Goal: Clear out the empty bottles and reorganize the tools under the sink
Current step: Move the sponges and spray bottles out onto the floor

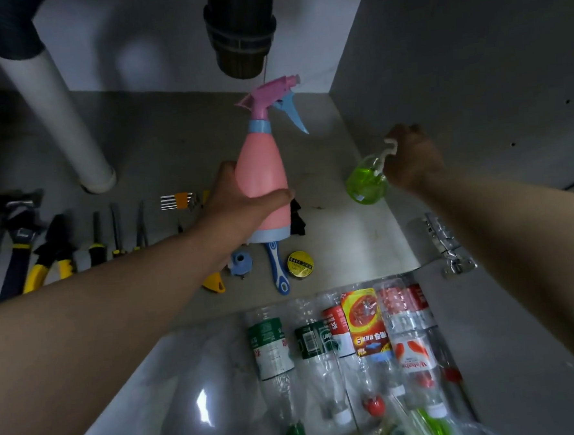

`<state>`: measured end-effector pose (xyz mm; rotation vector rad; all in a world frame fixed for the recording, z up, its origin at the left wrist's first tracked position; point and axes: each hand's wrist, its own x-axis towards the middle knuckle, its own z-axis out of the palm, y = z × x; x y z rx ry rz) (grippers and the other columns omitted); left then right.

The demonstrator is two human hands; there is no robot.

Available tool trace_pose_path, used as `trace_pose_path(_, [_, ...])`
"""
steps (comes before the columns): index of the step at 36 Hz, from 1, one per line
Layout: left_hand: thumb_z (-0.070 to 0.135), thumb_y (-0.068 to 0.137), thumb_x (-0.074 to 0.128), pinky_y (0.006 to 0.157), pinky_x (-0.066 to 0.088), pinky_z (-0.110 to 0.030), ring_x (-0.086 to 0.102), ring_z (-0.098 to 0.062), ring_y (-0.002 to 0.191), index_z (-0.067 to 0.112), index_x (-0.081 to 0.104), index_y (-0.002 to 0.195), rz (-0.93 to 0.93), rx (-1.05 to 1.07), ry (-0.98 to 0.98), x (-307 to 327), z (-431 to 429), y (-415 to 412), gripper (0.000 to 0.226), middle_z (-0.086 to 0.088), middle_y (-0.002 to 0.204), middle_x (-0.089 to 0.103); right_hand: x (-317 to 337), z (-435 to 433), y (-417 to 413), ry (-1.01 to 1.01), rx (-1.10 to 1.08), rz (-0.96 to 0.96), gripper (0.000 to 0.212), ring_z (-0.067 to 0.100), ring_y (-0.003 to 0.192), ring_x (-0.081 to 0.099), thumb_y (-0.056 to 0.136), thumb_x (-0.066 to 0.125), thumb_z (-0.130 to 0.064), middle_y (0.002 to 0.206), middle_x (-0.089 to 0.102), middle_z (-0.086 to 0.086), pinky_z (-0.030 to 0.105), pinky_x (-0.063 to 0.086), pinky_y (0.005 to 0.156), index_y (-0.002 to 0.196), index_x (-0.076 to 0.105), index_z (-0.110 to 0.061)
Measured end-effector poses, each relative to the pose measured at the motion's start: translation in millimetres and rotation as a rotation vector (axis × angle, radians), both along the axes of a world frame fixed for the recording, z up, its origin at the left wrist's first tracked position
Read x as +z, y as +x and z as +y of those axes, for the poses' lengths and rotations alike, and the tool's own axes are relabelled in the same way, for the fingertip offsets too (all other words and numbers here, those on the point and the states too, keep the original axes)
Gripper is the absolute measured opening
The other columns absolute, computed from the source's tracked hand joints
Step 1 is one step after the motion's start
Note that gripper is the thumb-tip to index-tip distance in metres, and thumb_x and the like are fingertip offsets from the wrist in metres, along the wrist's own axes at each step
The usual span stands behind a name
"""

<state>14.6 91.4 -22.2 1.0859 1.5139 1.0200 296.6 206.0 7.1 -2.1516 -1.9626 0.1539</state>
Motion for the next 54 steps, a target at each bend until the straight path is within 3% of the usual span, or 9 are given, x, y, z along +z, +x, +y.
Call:
trace_pose_path(13, [0.077, 0.056, 0.072, 0.073, 0.059, -0.034, 0.069, -0.011, 0.092, 0.030, 0.054, 0.121, 0.051, -0.159, 0.046, 46.5, -51.6, 21.6, 0.083, 0.006, 0.108, 0.068, 53.5, -111.2, 8.4, 0.169, -0.002, 0.052, 0.023, 0.039, 0.098, 0.066, 0.095, 0.060, -0.030, 0.100, 0.071, 0.019, 0.036, 0.049, 0.077, 0.102, 0.067, -0.009])
trace_pose_path(19, [0.064, 0.061, 0.080, 0.044, 0.047, -0.015, 0.066, 0.004, 0.070, 0.032, 0.055, 0.107, 0.158, -0.439, 0.080, 95.1, -101.1, 43.2, 0.061, 0.006, 0.099, 0.065, 87.9, -214.9, 19.7, 0.192, -0.072, 0.297, 0.016, 0.017, 0.073, 0.063, 0.090, 0.068, -0.034, 0.072, 0.066, -0.006, 0.027, 0.042, 0.063, 0.090, 0.069, -0.018])
trace_pose_path(22, [0.065, 0.057, 0.080, 0.050, 0.049, -0.018, 0.067, -0.004, 0.081, 0.036, 0.055, 0.105, 0.190, -0.507, 0.080, 119.6, -128.3, 53.6, 0.062, 0.009, 0.100, 0.065, 108.9, -272.5, 30.0, 0.184, -0.073, 0.397, 0.016, 0.004, 0.061, 0.057, 0.089, 0.069, -0.032, 0.063, 0.063, -0.010, 0.023, 0.042, 0.060, 0.081, 0.067, -0.019])
trace_pose_path(25, [0.050, 0.068, 0.084, 0.064, 0.056, -0.031, 0.066, -0.016, 0.096, 0.038, 0.055, 0.111, 0.220, -0.556, 0.102, 139.6, -155.3, 67.8, 0.053, 0.008, 0.107, 0.064, 128.9, -328.4, 44.3, 0.128, -0.090, 0.467, 0.014, -0.001, 0.060, 0.057, 0.088, 0.070, -0.029, 0.063, 0.064, -0.011, 0.013, 0.041, 0.058, 0.077, 0.067, -0.021])
trace_pose_path(34, [0.047, 0.064, 0.086, 0.091, 0.057, -0.047, 0.065, -0.017, 0.103, 0.038, 0.056, 0.122, 0.361, -0.784, 0.160, 172.7, -218.5, 114.8, 0.065, 0.008, 0.113, 0.066, 123.2, -456.2, 95.3, -0.293, -0.149, 0.506, 0.005, 0.013, 0.062, 0.073, 0.085, 0.072, -0.015, 0.071, 0.075, 0.004, 0.031, 0.060, 0.071, 0.080, 0.071, -0.013])
trace_pose_path(38, [0.052, 0.056, 0.086, 0.087, 0.059, -0.043, 0.067, -0.014, 0.100, 0.041, 0.059, 0.117, 0.355, -0.829, 0.113, 160.4, -233.9, 123.6, 0.068, 0.012, 0.109, 0.069, 86.2, -490.5, 103.7, -0.420, -0.209, 0.339, 0.008, 0.005, 0.060, 0.067, 0.078, 0.064, -0.012, 0.070, 0.076, -0.001, 0.022, 0.053, 0.067, 0.078, 0.072, -0.015])
trace_pose_path(46, [0.061, 0.050, 0.084, 0.063, 0.054, -0.016, 0.067, 0.006, 0.085, 0.048, 0.060, 0.111, 0.354, -0.891, 0.041, 130.6, -239.2, 119.4, 0.066, 0.028, 0.097, 0.069, 12.4, -514.8, 112.0, -0.512, -0.389, 0.286, 0.022, 0.028, 0.099, 0.068, 0.082, 0.062, -0.006, 0.100, 0.074, 0.011, 0.029, 0.053, 0.077, 0.094, 0.076, -0.018])
trace_pose_path(50, [0.053, 0.050, 0.088, 0.074, 0.059, -0.027, 0.070, -0.003, 0.093, 0.043, 0.062, 0.119, 0.322, -0.930, -0.004, 110.1, -235.1, 117.1, 0.074, 0.017, 0.105, 0.072, -11.0, -511.6, 110.2, -0.481, -0.460, 0.317, 0.025, 0.031, 0.104, 0.067, 0.085, 0.060, -0.006, 0.108, 0.072, 0.013, 0.031, 0.053, 0.082, 0.100, 0.075, -0.020])
trace_pose_path(54, [0.052, 0.054, 0.090, 0.068, 0.058, -0.019, 0.068, 0.001, 0.093, 0.048, 0.060, 0.120, 0.318, -0.985, -0.024, 95.8, -231.9, 114.9, 0.072, 0.021, 0.107, 0.070, -25.6, -505.6, 110.0, -0.419, -0.520, 0.355, 0.023, 0.031, 0.103, 0.066, 0.088, 0.059, -0.005, 0.108, 0.071, 0.013, 0.030, 0.052, 0.081, 0.101, 0.074, -0.016])
